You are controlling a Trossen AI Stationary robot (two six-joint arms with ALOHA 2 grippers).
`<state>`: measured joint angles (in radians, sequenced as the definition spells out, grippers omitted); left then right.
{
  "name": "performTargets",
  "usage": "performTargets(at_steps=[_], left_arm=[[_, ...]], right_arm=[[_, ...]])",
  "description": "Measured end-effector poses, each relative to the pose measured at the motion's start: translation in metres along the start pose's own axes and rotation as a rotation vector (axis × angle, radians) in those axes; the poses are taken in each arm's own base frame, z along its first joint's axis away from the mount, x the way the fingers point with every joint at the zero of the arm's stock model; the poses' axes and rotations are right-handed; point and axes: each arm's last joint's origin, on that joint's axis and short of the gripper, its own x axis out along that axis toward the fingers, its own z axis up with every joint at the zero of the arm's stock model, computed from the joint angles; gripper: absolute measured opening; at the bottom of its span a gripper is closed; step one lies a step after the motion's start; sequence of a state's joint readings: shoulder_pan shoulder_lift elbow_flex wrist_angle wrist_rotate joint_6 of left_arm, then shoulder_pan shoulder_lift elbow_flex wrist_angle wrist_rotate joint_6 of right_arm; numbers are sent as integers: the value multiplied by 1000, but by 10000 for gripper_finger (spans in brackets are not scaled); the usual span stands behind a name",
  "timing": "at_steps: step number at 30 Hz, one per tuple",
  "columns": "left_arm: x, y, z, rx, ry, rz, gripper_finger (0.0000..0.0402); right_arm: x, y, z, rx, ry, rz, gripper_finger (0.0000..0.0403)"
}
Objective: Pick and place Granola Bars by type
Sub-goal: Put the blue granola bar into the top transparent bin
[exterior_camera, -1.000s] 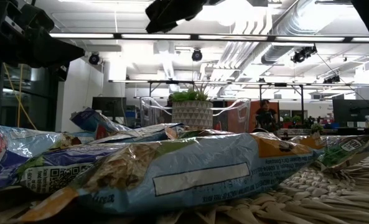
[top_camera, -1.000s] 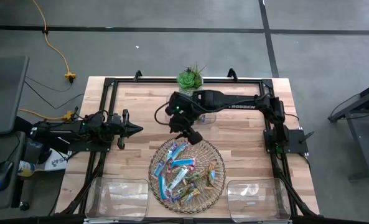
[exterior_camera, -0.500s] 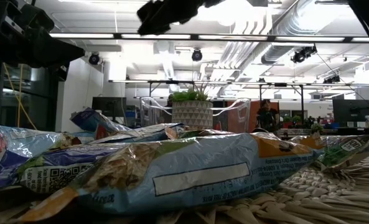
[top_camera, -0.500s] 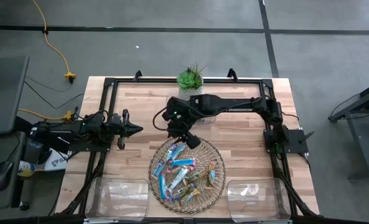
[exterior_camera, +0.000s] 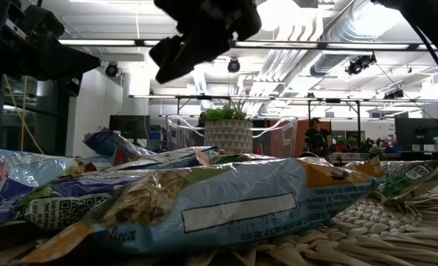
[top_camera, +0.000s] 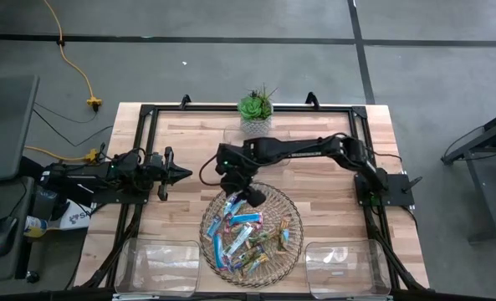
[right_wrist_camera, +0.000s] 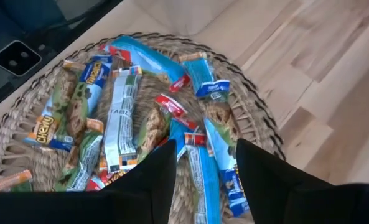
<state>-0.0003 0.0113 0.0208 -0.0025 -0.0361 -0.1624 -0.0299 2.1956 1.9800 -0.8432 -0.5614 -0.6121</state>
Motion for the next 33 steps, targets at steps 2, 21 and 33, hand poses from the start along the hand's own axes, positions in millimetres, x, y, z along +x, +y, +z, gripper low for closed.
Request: performTargets(at_steps=[2, 21, 33], left_arm=[[0, 0, 0, 0, 0, 0, 1], [0, 0, 0, 0, 1, -1, 1], [0, 0, 0, 0, 0, -1, 1]], right_arm=[[7, -3, -3, 4, 2, 10, 159], [32, -8, 7, -157, -33, -118, 244], [74, -11, -9, -140, 10, -74, 245]])
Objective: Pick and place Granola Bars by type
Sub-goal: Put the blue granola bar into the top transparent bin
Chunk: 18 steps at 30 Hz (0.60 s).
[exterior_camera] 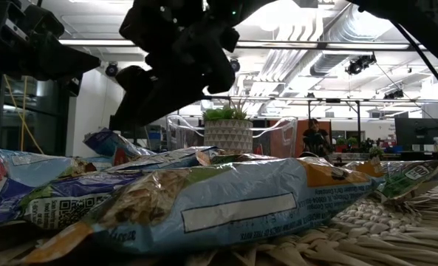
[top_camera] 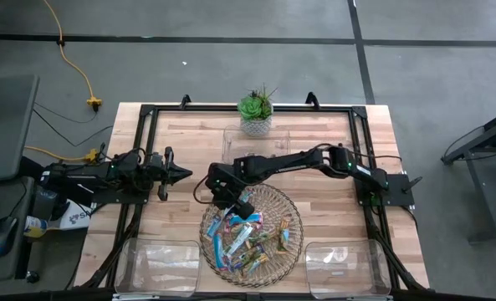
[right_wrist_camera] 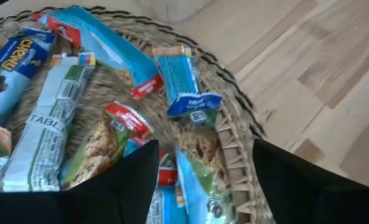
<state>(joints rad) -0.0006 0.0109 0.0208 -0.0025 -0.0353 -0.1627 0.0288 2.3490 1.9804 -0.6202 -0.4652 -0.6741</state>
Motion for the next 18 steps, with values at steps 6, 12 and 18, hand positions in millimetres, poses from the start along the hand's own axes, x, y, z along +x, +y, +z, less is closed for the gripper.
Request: performTargets(at_steps=[6, 12, 18], left_arm=[[0, 0, 0, 0, 0, 0, 1], [0, 0, 0, 0, 0, 1, 1], [0, 0, 0, 0, 0, 0, 1]], right_arm=[[7, -1, -5, 4, 4, 5, 244], [16, -2, -11, 15, 17, 15, 245], [16, -3, -11, 14, 18, 6, 245]])
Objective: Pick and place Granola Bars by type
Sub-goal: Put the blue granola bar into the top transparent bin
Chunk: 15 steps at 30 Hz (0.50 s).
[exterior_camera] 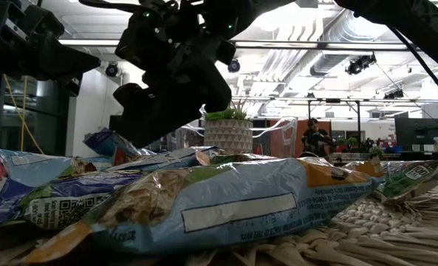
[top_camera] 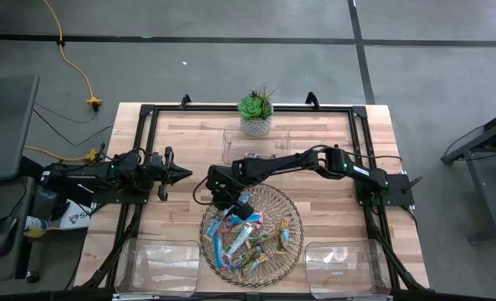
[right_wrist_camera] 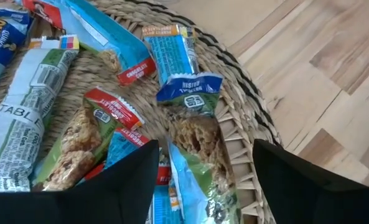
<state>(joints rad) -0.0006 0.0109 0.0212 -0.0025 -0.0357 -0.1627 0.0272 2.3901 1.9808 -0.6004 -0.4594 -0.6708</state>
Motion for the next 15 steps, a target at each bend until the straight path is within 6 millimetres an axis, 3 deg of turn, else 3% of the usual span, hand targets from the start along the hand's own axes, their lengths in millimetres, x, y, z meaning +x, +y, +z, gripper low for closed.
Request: performTargets(at_steps=[15], left_arm=[[0, 0, 0, 0, 0, 1, 1]], right_arm=[[-1, -1, -1, 4, 4, -3, 239]])
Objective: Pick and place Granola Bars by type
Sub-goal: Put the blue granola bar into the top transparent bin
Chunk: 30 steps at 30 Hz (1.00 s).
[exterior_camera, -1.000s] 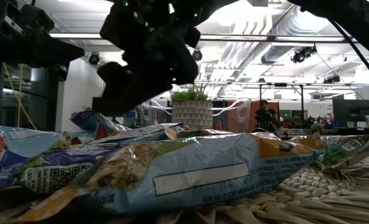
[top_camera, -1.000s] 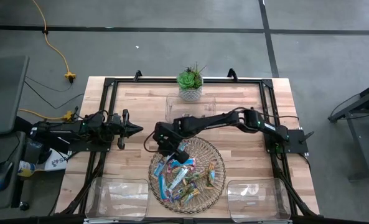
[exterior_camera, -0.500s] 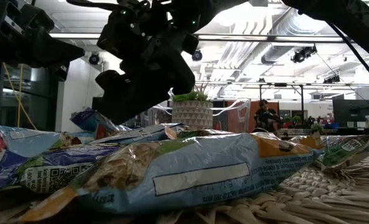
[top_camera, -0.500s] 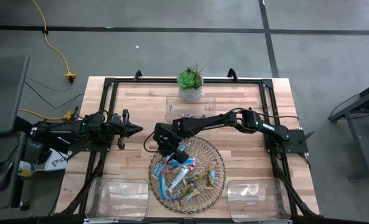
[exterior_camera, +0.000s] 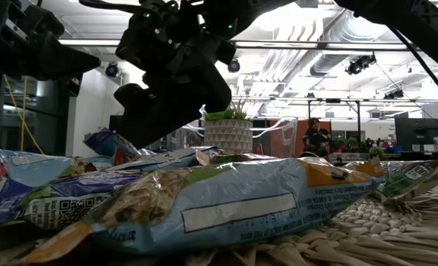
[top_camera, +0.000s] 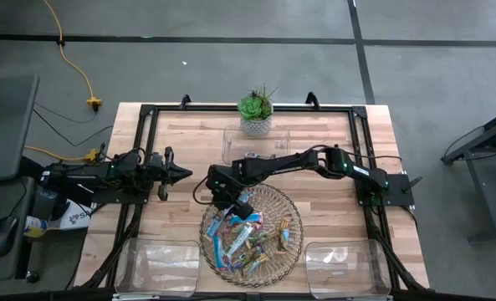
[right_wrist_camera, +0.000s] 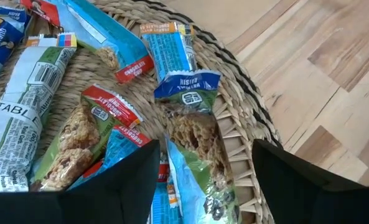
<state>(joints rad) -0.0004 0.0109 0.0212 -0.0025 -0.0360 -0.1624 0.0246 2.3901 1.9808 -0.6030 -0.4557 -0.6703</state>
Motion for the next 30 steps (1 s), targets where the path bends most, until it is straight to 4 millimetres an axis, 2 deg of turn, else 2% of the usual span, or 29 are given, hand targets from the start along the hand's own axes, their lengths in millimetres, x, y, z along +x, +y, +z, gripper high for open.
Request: performTargets(at_steps=[21, 30], left_arm=[[0, 0, 0, 0, 0, 0, 1], [0, 0, 0, 0, 0, 1, 1]], right_arm=[[10, -2, -6, 26, -9, 9, 238], [10, -1, -8, 58, 1, 27, 207]])
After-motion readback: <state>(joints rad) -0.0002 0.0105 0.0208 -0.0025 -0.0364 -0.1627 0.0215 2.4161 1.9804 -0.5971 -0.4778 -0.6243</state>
